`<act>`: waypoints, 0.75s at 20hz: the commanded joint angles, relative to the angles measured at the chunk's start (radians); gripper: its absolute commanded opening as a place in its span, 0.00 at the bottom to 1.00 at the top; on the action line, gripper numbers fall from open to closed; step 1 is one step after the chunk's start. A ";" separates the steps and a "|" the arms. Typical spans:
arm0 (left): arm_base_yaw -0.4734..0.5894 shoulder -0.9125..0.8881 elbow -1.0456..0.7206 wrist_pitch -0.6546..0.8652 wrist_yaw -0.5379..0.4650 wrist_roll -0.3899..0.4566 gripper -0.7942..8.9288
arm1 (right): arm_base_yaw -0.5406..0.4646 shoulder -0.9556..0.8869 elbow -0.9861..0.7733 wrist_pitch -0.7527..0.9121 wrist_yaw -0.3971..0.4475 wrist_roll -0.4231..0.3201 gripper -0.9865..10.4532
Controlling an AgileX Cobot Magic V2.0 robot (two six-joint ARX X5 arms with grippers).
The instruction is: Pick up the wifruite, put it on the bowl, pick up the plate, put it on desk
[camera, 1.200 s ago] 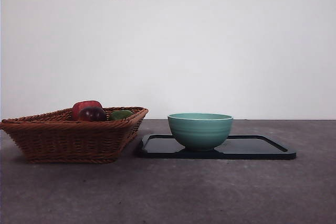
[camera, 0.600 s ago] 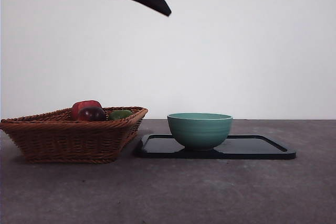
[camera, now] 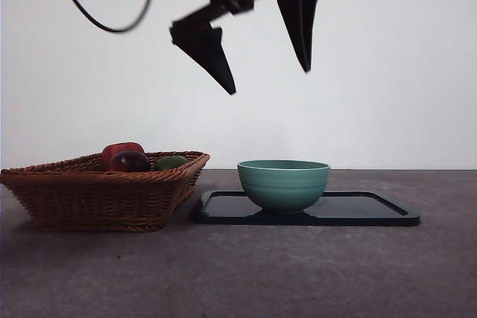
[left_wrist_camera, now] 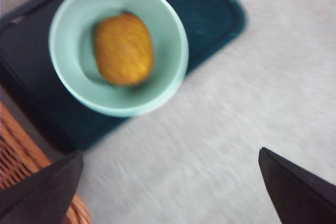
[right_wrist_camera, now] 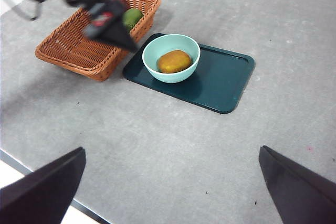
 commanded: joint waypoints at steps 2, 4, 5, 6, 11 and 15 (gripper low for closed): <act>0.007 0.170 0.197 -0.018 -0.009 0.074 0.71 | 0.006 0.003 0.009 -0.010 0.000 0.010 0.56; 0.013 0.249 0.276 -0.028 -0.027 0.100 0.71 | 0.006 0.003 0.009 -0.026 0.000 0.010 0.56; 0.017 0.282 0.304 -0.027 -0.032 0.112 0.71 | 0.006 0.003 0.009 -0.034 0.000 0.010 0.56; 0.023 0.307 0.324 -0.026 -0.032 0.121 0.71 | 0.006 0.003 0.009 -0.039 0.000 0.011 0.56; 0.042 0.388 0.356 0.009 -0.061 0.150 0.71 | 0.006 0.003 0.009 -0.067 0.000 0.011 0.56; 0.047 0.416 0.356 0.034 -0.061 0.153 0.71 | 0.006 0.003 0.009 -0.068 -0.003 0.011 0.56</act>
